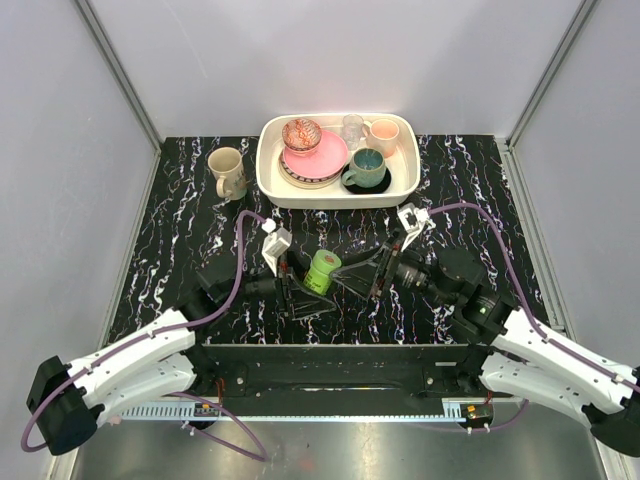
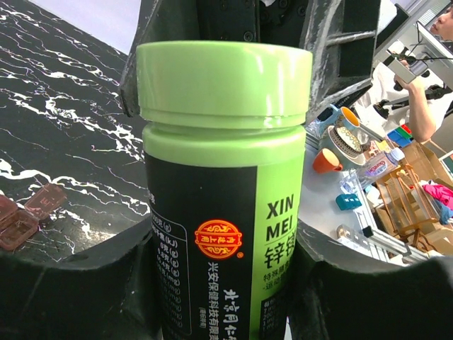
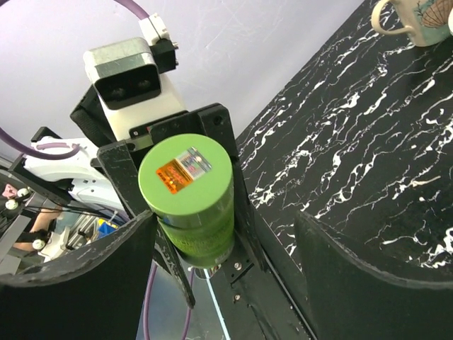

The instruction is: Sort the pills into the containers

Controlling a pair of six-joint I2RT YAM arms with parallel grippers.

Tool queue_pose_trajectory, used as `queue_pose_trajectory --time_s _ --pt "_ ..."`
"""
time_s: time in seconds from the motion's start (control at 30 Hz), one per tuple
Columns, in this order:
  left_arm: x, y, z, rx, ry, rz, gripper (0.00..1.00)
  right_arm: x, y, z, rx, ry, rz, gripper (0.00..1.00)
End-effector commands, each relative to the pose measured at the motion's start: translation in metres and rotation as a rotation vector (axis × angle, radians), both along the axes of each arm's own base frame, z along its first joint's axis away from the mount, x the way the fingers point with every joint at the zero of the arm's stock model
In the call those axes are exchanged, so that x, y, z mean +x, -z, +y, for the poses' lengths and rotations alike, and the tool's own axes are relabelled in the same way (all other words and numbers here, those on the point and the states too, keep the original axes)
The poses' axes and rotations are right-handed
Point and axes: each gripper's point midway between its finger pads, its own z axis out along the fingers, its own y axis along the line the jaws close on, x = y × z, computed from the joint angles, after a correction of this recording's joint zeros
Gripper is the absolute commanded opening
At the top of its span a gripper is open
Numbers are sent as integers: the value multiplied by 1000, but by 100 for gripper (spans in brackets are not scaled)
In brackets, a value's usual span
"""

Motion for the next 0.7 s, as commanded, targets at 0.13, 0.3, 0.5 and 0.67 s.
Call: queue_pose_trajectory --time_s 0.13,0.3,0.5,0.67 --pt "-17 -61 8 -163 55 -195 0 28 24 -23 -64 199 48 83" --pt "-16 -60 9 -161 42 -196 0 36 30 -37 -95 287 73 85" --pt "-7 -53 9 -124 -7 -178 0 51 15 -55 -106 417 76 85" --pt "5 -45 7 -70 -69 -156 0 64 -22 -58 -70 479 39 87"
